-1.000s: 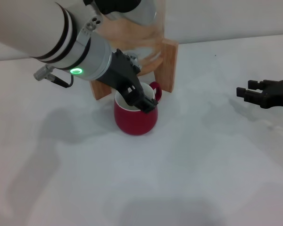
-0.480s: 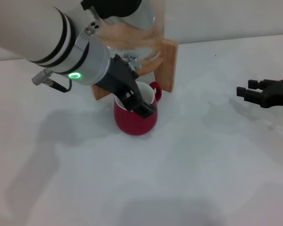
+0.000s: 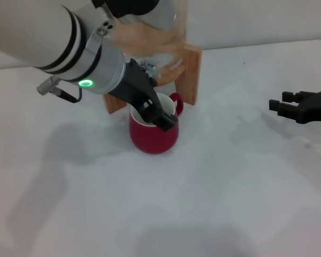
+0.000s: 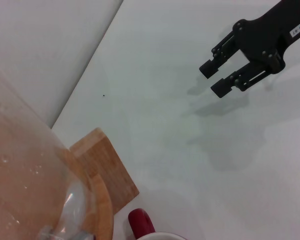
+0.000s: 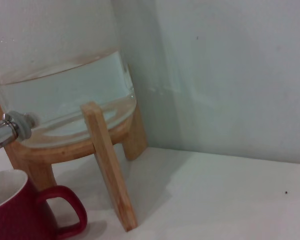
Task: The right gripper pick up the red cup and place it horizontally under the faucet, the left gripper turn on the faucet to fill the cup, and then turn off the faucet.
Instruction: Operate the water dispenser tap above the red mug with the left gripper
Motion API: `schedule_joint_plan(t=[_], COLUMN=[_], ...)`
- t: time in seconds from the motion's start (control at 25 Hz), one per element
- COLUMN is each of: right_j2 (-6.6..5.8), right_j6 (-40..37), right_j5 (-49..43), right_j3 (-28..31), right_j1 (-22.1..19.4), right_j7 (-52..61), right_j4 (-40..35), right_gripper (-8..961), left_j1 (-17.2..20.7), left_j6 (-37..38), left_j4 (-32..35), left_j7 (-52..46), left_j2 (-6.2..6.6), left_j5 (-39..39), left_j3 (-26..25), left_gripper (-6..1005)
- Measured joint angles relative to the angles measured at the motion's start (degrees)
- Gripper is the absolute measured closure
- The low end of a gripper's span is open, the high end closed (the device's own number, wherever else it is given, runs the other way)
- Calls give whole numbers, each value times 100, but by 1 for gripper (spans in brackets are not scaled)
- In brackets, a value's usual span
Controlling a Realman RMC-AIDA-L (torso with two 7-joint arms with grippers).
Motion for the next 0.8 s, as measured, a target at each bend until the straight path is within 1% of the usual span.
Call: schedule_joint_plan(t=[0.16,0.44,0.56,0.8], right_j2=[0,0,1,1], right_j6=[0,0,0,0], right_j5=[0,-7,-9,-9], right_j3=[0,0,0,-6], right_j1=[-5,-12,-13,-13], right_j7=[0,0,0,0], right_j4=[0,0,0,0], right_gripper=[471,471,471,471], left_j1=[-2,206,238,295], left_j6=[-35,-267,-383,-369], left_j4=[30,272,309,380], left_j7=[-17,26,-13,-160], left_j2=[8,4,3,6], left_j5=[-14,-107,-139,-51], left_j3=[2,13,22,-49], left_gripper=[123,123,123,123])
